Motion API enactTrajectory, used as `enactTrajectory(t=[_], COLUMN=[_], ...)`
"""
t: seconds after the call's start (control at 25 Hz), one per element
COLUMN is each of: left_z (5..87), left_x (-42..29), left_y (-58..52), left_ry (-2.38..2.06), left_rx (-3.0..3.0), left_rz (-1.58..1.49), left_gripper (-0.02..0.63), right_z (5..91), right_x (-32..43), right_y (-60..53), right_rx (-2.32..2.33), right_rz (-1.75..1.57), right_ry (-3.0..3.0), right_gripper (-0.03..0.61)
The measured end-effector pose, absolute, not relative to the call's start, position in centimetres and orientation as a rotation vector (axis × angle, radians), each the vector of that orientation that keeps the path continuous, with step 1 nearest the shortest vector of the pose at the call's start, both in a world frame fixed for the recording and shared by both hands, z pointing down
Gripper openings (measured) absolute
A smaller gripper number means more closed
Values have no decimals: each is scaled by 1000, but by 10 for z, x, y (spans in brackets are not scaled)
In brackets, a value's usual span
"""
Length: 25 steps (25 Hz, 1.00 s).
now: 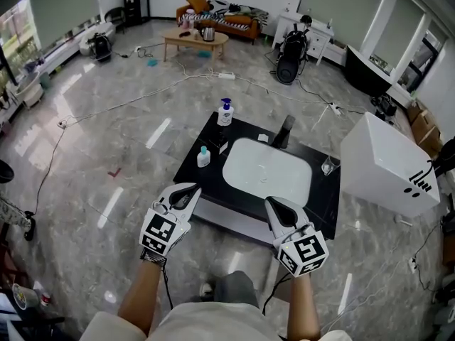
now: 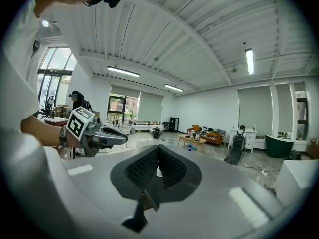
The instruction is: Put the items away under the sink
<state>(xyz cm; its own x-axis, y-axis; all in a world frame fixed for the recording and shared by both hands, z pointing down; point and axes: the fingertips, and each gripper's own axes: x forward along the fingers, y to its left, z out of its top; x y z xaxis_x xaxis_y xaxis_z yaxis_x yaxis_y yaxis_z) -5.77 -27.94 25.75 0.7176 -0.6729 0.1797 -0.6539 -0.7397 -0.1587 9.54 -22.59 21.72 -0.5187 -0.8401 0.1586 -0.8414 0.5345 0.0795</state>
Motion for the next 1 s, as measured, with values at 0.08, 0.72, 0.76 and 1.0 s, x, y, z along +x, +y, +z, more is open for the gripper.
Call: enactTrajectory(t=[0.08,0.72,0.76,1.0], left_z=[260,309,314,350], left_x=[-60,-50,-49,-48], left_y=[-285,-380,-386,-433], left_ry=[1107,1200,1201,1216], left_rx=[-2830,-2846,-2849,-2861], left_rz=[-353,-483,-493,-594], left_gripper=[15,87,91,124], right_z=[218,256,260,282], right_x=[94,110,110,109], right_y=[-229,-317,-323,-356], right_rx=[1429,1372,1365,1318], right_rz=[5,54,64,113], right_ry=[-2585,-2577,-2577,-2567], right_gripper=[8,8,8,8])
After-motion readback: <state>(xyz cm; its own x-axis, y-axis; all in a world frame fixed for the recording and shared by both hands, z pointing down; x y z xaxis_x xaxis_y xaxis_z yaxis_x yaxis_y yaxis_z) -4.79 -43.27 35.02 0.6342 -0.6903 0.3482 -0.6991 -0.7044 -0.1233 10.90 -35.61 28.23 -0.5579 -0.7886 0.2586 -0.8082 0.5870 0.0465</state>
